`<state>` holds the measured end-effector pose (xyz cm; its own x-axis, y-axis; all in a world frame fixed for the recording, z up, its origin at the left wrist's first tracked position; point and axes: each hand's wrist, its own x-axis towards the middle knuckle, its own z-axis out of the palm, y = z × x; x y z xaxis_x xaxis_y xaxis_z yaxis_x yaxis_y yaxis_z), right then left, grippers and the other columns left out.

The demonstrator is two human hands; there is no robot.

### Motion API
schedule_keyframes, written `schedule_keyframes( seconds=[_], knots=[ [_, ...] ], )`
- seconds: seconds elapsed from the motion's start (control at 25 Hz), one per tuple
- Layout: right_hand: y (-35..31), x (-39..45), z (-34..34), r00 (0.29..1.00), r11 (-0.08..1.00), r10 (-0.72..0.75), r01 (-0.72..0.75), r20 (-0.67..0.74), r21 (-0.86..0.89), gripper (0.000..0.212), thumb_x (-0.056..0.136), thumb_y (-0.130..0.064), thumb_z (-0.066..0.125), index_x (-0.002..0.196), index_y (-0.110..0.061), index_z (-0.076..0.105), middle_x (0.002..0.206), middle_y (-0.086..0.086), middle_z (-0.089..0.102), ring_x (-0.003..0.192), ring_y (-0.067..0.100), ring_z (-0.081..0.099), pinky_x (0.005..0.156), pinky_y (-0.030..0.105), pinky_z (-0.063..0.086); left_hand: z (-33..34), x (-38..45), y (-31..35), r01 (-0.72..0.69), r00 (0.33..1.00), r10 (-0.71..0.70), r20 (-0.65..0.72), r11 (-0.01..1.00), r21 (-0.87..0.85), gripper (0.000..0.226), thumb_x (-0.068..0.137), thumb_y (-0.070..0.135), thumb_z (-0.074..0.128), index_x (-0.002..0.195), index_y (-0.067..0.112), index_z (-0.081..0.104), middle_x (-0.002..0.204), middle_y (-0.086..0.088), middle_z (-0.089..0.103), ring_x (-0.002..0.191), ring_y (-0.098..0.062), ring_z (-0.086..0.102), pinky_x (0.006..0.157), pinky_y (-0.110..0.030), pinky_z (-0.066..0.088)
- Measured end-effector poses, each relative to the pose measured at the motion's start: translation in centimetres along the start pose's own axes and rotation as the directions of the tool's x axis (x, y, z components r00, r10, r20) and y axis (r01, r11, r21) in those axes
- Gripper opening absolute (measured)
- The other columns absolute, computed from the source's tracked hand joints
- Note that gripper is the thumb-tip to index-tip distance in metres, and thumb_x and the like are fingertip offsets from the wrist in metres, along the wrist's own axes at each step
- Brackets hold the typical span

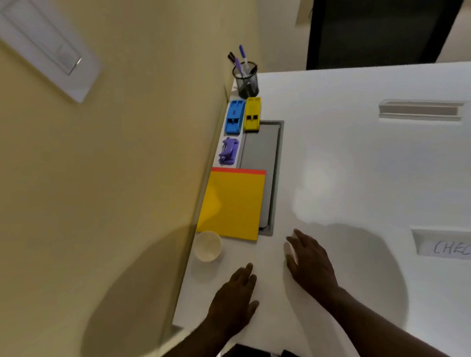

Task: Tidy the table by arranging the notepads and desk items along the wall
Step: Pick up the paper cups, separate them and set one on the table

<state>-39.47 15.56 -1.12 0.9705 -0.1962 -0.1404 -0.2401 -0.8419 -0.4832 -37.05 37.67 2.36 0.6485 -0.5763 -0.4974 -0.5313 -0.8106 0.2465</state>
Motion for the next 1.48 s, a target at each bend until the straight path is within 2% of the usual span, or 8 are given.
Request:
schedule_keyframes(
  seconds=[0.12,0.28,0.44,0.6,0.76,1.08,1.36,1.48],
  knots=[
    [-3.8,1.8,-0.1,0.989,0.984,-0.133,0.125,0.057,0.130,0.050,0.092,-0.031,0.056,0.139,-0.018,0.043,0.141,0.010,0.049,0.122,0.027,0.053,0.095,0.039,0.048,1.4,-2.6,-2.2,0.168,0.984,-0.168,-0.062,0.986,-0.011,0.071,0.087,0.054,0.042,0.147,0.016,0.032,0.158,-0.006,0.013,0.144,-0.030,0.032,0.104,-0.039,0.045],
    [-9.1,3.6,0.2,0.919,0.936,-0.349,0.337,0.180,0.099,0.056,0.096,-0.038,0.049,0.147,-0.031,0.026,0.122,0.006,0.059,0.095,0.021,0.064,0.072,0.034,0.057,2.9,-4.9,-3.7,0.458,0.889,-0.448,0.098,0.869,-0.186,0.089,0.089,0.058,0.045,0.153,0.018,-0.003,0.160,-0.010,-0.016,0.149,-0.032,-0.007,0.117,-0.043,0.024],
    [-12.5,3.9,1.6,0.862,0.874,-0.465,0.483,0.203,-0.047,0.040,0.097,-0.032,0.048,0.136,-0.025,0.046,0.117,0.009,0.065,0.094,0.027,0.067,0.072,0.039,0.058,3.0,-5.6,-3.7,0.473,0.881,-0.463,0.098,0.856,-0.209,0.086,0.092,0.047,0.049,0.153,0.016,-0.003,0.160,-0.012,-0.017,0.149,-0.031,-0.010,0.120,-0.040,0.014],
    [-13.1,3.0,1.5,0.890,0.894,-0.428,0.442,0.157,-0.074,0.029,0.098,-0.030,0.047,0.121,-0.017,0.059,0.111,0.009,0.068,0.089,0.027,0.068,0.072,0.038,0.055,3.3,-6.2,-4.0,0.440,0.897,-0.437,0.067,0.871,-0.218,0.078,0.094,0.043,0.048,0.153,0.014,0.007,0.161,-0.013,-0.009,0.150,-0.030,-0.003,0.120,-0.038,0.015],
    [-12.4,-1.1,0.0,0.972,0.963,-0.229,0.219,0.049,0.159,0.026,0.096,-0.032,0.051,0.116,-0.020,0.061,0.111,0.004,0.070,0.092,0.023,0.067,0.076,0.037,0.056,3.8,-7.5,-4.3,0.397,0.910,-0.414,0.026,0.853,-0.339,0.079,0.091,0.048,0.050,0.152,0.015,0.012,0.163,-0.009,0.002,0.150,-0.025,0.009,0.120,-0.036,0.019],
    [-10.8,-14.0,-2.7,0.998,0.965,0.009,0.010,-0.070,0.262,0.027,0.096,-0.044,0.044,0.108,-0.026,0.060,0.097,-0.004,0.072,0.080,0.015,0.066,0.070,0.037,0.055,1.7,-10.3,0.7,-0.006,0.906,-0.191,-0.378,0.887,-0.462,0.107,0.077,0.052,0.069,0.153,0.021,0.002,0.162,-0.002,0.010,0.148,-0.022,0.019,0.116,-0.034,0.025],
    [-9.9,-22.9,-9.1,0.967,0.937,0.147,-0.069,-0.208,0.342,0.024,0.098,-0.043,0.040,0.095,-0.027,0.057,0.089,-0.006,0.070,0.074,0.012,0.064,0.073,0.037,0.053,-1.1,-12.5,9.4,-0.365,0.805,0.090,-0.586,0.854,-0.370,0.083,0.076,0.049,0.067,0.145,0.018,0.034,0.139,-0.006,0.051,0.125,-0.024,0.052,0.102,-0.040,0.047],
    [-8.4,-26.3,-12.4,0.930,0.936,0.195,-0.081,-0.312,0.342,0.025,0.098,-0.043,0.040,0.094,-0.027,0.058,0.086,-0.011,0.069,0.070,0.006,0.062,0.070,0.033,0.053,-2.6,-13.3,13.8,-0.437,0.815,0.176,-0.552,0.813,-0.385,0.074,0.078,0.053,0.064,0.142,0.034,0.033,0.136,0.009,0.052,0.123,-0.014,0.052,0.099,-0.040,0.048]
  ],
)
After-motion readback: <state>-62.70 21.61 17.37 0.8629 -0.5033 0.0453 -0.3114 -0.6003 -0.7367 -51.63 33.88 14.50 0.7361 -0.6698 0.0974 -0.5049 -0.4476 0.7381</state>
